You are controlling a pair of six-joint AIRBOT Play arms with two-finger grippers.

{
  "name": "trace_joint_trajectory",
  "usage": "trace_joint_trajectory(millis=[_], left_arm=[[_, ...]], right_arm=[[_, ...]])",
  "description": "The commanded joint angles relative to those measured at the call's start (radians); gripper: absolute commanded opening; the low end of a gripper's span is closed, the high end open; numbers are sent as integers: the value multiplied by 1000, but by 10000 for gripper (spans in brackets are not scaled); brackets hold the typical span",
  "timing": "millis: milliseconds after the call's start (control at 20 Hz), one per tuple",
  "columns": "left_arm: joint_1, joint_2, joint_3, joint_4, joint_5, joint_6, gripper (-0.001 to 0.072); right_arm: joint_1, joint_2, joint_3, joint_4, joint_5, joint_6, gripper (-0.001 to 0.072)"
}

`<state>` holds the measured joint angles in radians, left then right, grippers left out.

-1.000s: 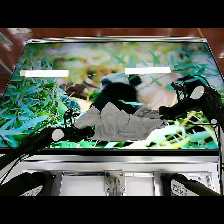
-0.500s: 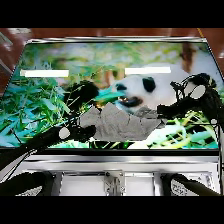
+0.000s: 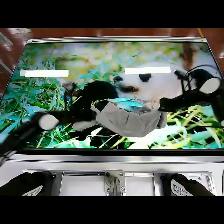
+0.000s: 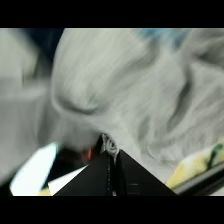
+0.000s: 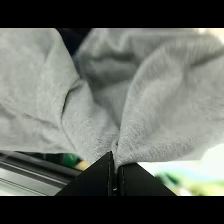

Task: Fold the shirts.

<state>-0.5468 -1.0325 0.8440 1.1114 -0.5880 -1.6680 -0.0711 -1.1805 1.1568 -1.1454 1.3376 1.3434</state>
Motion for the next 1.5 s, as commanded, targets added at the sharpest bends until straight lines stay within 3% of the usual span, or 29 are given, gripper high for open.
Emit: trace_joint_trajectory(millis=[0,250,350,450,650,850,1050,1200,1450], left_arm=[[102,200,320,187,-126,51,32],[293,375,772,195,-130,21,33],[296,408,808,195,-167,21,32],[297,423,808,211,-261,21,33],[297,412,771,347,-464,20,33],[297,401,668,492,-460,-81,33],[299,330,597,557,-433,-103,33],[299,208,571,557,-417,-103,34],[299,-85,558,541,-272,-108,35]], right_arm=[[-1,140,194,9,1,-111,54],[0,403,494,12,-135,-105,54],[0,484,521,13,-215,-69,54],[0,542,521,12,-206,-47,55],[0,544,513,3,27,-28,55],[0,428,509,-36,320,64,55],[0,294,387,-38,408,180,55],[0,211,170,-41,247,183,55],[0,-42,39,34,-314,195,55]])
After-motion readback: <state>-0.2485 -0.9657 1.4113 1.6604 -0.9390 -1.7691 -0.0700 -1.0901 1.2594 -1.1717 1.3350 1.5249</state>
